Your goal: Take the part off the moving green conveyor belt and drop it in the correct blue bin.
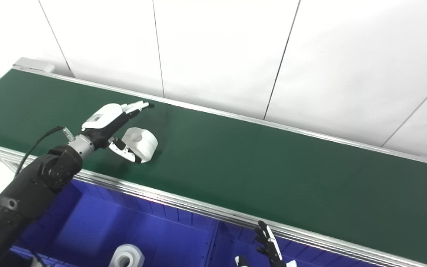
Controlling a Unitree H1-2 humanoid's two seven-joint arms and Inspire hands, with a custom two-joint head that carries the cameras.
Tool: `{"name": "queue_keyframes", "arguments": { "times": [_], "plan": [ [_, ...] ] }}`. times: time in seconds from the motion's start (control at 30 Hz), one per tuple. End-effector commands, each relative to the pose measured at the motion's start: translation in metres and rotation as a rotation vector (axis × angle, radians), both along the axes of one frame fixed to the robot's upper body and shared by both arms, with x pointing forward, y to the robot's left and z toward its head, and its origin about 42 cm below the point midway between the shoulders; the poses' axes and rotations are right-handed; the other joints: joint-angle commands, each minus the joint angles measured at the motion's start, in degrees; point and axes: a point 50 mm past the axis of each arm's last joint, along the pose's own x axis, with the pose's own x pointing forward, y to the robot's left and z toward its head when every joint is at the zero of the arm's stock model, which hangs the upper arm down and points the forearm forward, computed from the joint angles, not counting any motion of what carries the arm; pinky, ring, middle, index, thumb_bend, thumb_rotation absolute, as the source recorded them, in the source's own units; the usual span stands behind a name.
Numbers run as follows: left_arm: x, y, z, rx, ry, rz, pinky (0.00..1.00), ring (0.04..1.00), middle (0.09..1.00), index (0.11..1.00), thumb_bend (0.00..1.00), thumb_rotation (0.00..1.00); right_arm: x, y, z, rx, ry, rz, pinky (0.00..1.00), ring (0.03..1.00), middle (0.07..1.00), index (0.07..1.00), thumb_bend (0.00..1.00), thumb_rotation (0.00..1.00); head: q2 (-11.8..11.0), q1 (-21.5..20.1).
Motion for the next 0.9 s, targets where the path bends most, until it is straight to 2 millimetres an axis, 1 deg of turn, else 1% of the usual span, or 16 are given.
{"name": "queue_keyframes", "arguments": {
  "times": [0.0, 0.03, 0.07, 0.17, 0.2, 0.23, 0.27, 0.3, 0.43, 0.67, 0.87],
  "plan": [
    [0.012, -0.001, 0.014, -0.009, -0.066, 0.010, 0.76, 0.838, 0.896, 0.866, 0.72, 0.00, 0.004, 0.004, 0.014, 0.042, -0.087, 0.006, 0.80, 0.864, 0.889, 0.943, 0.55, 0.71, 0.00, -0.07],
    [0.012, -0.005, 0.011, -0.021, -0.079, 0.009, 0.67, 0.753, 0.820, 0.809, 0.66, 0.00, 0.004, 0.003, 0.014, 0.042, -0.086, 0.006, 0.80, 0.864, 0.890, 0.944, 0.56, 0.71, 0.00, -0.05],
    [0.013, -0.008, 0.008, -0.028, -0.098, 0.004, 0.66, 0.738, 0.807, 0.799, 0.65, 0.00, 0.004, 0.003, 0.014, 0.045, -0.083, 0.005, 0.80, 0.864, 0.890, 0.944, 0.56, 0.71, -0.01, 0.01],
    [0.015, -0.015, 0.003, -0.053, -0.133, -0.008, 0.57, 0.631, 0.685, 0.699, 0.57, 0.00, 0.004, 0.003, 0.014, 0.049, -0.078, 0.004, 0.81, 0.864, 0.890, 0.943, 0.56, 0.70, 0.16, -0.02],
    [0.016, -0.016, 0.001, -0.072, -0.138, -0.012, 0.53, 0.540, 0.603, 0.662, 0.53, 0.00, 0.004, 0.003, 0.014, 0.048, -0.079, 0.006, 0.81, 0.864, 0.892, 0.945, 0.55, 0.70, 0.20, -0.02],
    [0.017, -0.018, -0.001, -0.088, -0.144, -0.016, 0.50, 0.481, 0.546, 0.606, 0.51, 0.00, 0.004, 0.003, 0.014, 0.047, -0.080, 0.007, 0.81, 0.864, 0.893, 0.946, 0.56, 0.70, 0.18, 0.01],
    [0.017, -0.020, -0.002, -0.100, -0.146, -0.018, 0.47, 0.438, 0.503, 0.575, 0.50, 0.00, 0.004, 0.003, 0.014, 0.048, -0.081, 0.008, 0.81, 0.865, 0.893, 0.947, 0.55, 0.71, 0.19, 0.06],
    [0.017, -0.021, -0.002, -0.106, -0.144, -0.017, 0.46, 0.422, 0.485, 0.561, 0.50, 0.00, 0.004, 0.003, 0.014, 0.048, -0.081, 0.009, 0.81, 0.867, 0.893, 0.948, 0.55, 0.71, 0.24, 0.06],
    [0.018, -0.026, -0.004, -0.144, -0.145, -0.027, 0.46, 0.417, 0.479, 0.543, 0.50, 0.00, 0.004, 0.004, 0.014, 0.049, -0.083, 0.007, 0.81, 0.865, 0.894, 0.948, 0.55, 0.70, 0.42, -0.13],
    [0.015, -0.030, -0.005, -0.161, -0.155, -0.041, 0.45, 0.420, 0.477, 0.541, 0.50, 0.00, 0.003, 0.004, 0.015, 0.048, -0.079, 0.004, 0.81, 0.860, 0.889, 0.944, 0.55, 0.71, 0.68, -0.33],
    [0.003, -0.033, 0.001, -0.240, -0.196, -0.058, 0.43, 0.413, 0.470, 0.549, 0.49, 0.00, 0.000, 0.005, 0.019, 0.052, -0.082, 0.001, 0.80, 0.854, 0.890, 0.944, 0.56, 0.71, 2.56, -1.88]
  ]
}}
